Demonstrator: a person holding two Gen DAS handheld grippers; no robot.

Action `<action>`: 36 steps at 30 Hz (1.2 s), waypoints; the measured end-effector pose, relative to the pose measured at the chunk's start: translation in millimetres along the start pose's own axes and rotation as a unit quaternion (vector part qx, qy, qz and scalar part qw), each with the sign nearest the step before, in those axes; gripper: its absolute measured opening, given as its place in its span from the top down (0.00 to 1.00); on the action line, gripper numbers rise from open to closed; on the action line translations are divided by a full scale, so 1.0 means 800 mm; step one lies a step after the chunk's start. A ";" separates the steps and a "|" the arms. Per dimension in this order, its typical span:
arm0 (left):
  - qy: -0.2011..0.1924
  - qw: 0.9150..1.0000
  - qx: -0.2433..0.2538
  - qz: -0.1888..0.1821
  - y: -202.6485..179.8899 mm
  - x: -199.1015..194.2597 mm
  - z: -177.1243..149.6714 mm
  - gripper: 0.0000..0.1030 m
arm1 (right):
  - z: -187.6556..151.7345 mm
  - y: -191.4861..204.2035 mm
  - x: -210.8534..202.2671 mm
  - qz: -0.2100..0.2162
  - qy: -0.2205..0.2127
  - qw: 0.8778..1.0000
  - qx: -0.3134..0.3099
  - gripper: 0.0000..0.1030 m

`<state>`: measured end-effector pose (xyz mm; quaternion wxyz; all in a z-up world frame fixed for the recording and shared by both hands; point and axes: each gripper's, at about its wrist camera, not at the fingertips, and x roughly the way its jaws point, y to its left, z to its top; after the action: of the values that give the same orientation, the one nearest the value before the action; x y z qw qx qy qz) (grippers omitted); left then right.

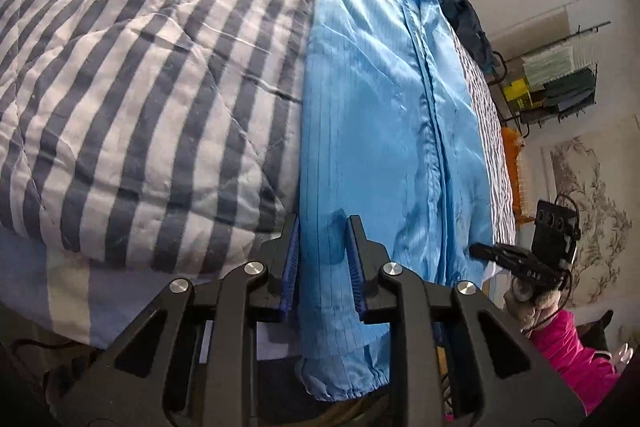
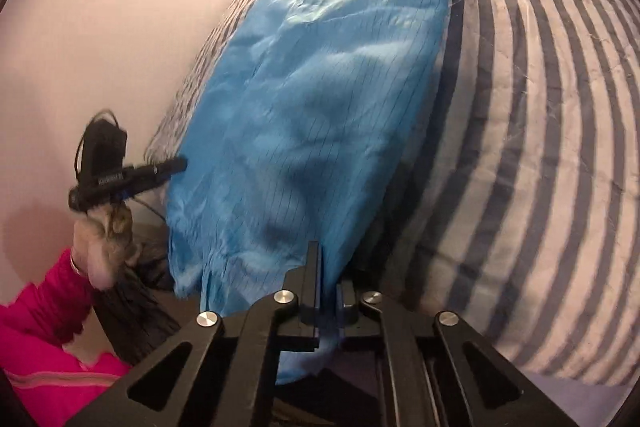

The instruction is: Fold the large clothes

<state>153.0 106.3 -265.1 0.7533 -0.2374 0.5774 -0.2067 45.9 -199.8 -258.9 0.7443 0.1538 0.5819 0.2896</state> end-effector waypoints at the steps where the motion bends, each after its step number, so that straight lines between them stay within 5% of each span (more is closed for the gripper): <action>1: 0.001 1.000 0.005 0.002 -0.003 0.000 -0.001 0.79 | -0.002 0.000 -0.002 -0.007 0.001 1.000 -0.001 0.99; 5: 0.016 1.000 0.000 -0.010 -0.006 0.004 -0.003 0.70 | 0.007 -0.002 0.000 0.019 -0.004 1.000 0.009 0.91; 6: 0.023 1.000 0.003 -0.014 -0.007 0.006 -0.006 0.70 | 0.008 -0.003 -0.001 0.033 -0.004 0.999 0.015 0.85; 7: 0.032 0.999 0.004 -0.019 -0.007 0.010 -0.010 0.70 | 0.009 -0.005 -0.001 0.049 -0.001 0.999 0.022 0.64; 8: 0.040 0.999 0.003 -0.023 -0.007 0.014 -0.015 0.70 | 0.009 -0.007 -0.002 0.064 -0.001 0.998 0.027 0.59; 11: 0.047 0.998 0.010 -0.030 -0.012 0.019 -0.028 0.70 | 0.007 -0.004 0.007 0.082 0.010 0.996 0.022 0.65; 13: 0.055 0.998 0.008 -0.034 -0.013 0.022 -0.027 0.90 | 0.005 0.001 0.022 0.090 0.031 0.995 0.015 0.73; 17: 0.058 0.996 -0.009 -0.063 -0.015 0.017 -0.024 0.94 | 0.011 0.012 0.035 0.081 0.045 0.996 0.002 0.94; 26: 0.025 0.985 -0.054 -0.161 -0.045 -0.017 0.015 0.97 | 0.025 -0.001 -0.008 0.132 0.001 0.991 0.022 0.99; 36: -0.018 0.983 -0.031 -0.179 -0.087 -0.026 0.100 0.97 | 0.082 -0.006 -0.041 0.178 -0.067 0.981 0.039 0.99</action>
<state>222.9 72.0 -190.0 0.7068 -0.3641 0.5179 -0.3156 104.6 -217.0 -218.0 0.7117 0.3032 0.5045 0.3834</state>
